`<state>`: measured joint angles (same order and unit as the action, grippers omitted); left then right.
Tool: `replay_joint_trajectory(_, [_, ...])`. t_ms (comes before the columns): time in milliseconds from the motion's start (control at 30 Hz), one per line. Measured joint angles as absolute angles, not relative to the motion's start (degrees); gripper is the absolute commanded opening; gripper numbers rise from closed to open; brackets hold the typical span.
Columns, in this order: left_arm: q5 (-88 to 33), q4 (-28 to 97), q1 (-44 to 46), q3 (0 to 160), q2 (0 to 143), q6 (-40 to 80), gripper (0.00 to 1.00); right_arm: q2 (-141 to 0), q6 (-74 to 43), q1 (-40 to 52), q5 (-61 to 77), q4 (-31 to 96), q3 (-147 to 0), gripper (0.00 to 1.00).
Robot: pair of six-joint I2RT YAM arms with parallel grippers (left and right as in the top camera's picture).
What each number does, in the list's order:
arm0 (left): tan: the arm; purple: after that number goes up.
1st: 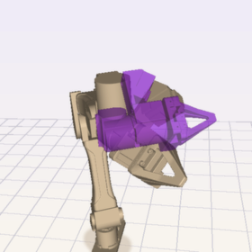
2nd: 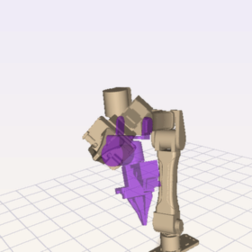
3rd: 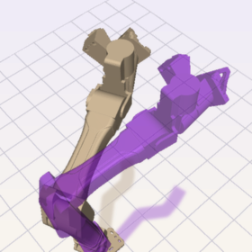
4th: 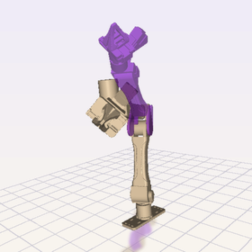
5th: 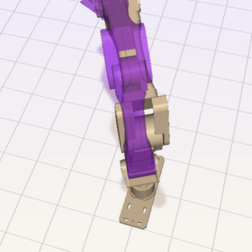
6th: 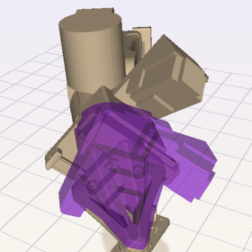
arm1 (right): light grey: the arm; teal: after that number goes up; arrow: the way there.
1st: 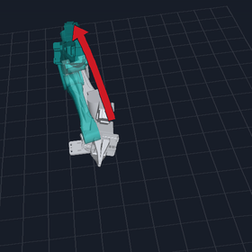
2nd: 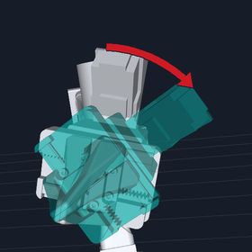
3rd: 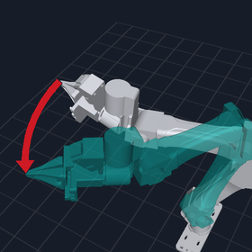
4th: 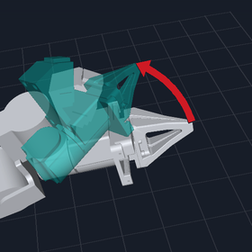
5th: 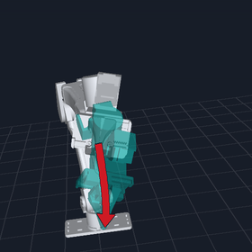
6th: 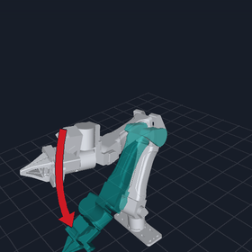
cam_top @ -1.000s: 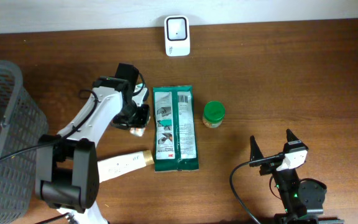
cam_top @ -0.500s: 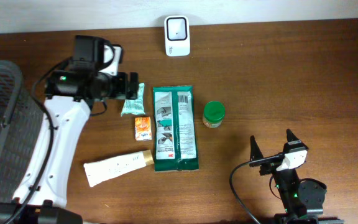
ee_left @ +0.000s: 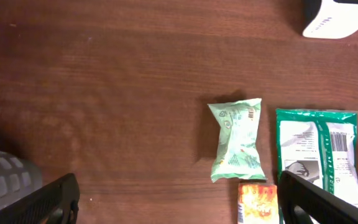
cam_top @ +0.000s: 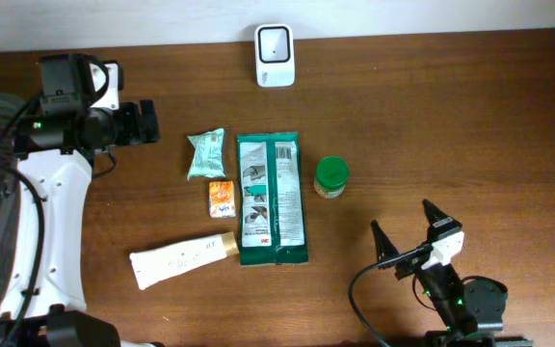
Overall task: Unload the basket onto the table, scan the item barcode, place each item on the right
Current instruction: 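Reach the right gripper to the green-lidded jar and grasp it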
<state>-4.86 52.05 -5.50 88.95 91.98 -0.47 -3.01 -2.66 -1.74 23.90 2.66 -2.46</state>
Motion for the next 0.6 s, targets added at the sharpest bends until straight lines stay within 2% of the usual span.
replay_joint_trajectory(100, [-4.8,51.9,-5.6,88.9,92.0,-0.6,0.99,-11.9,-4.0,-1.7,29.9,3.8,-11.0,0.98])
replay_joint_trajectory(167, [-4.8,51.9,-5.6,88.9,92.0,-0.7,0.99,-23.2,-4.5,-1.7,35.5,6.3,-21.2,0.98])
replay_joint_trajectory(333, [-4.5,52.0,-5.6,88.9,92.0,-0.7,0.99,-49.3,-4.3,-0.4,45.4,24.7,-45.8,0.98])
replay_joint_trajectory(433, [-4.4,51.9,-5.6,88.9,92.0,-0.7,0.99,-61.5,-2.1,8.0,45.3,33.5,-56.6,0.98])
replay_joint_trajectory(533, [-4.4,52.1,-5.6,88.9,92.0,-0.7,0.99,-72.6,-1.3,18.6,43.8,33.6,-59.4,0.98])
replay_joint_trajectory(600, [-4.4,52.0,-5.6,88.9,92.0,-0.7,0.99,-78.1,-1.3,22.4,43.4,33.4,-59.4,0.98])
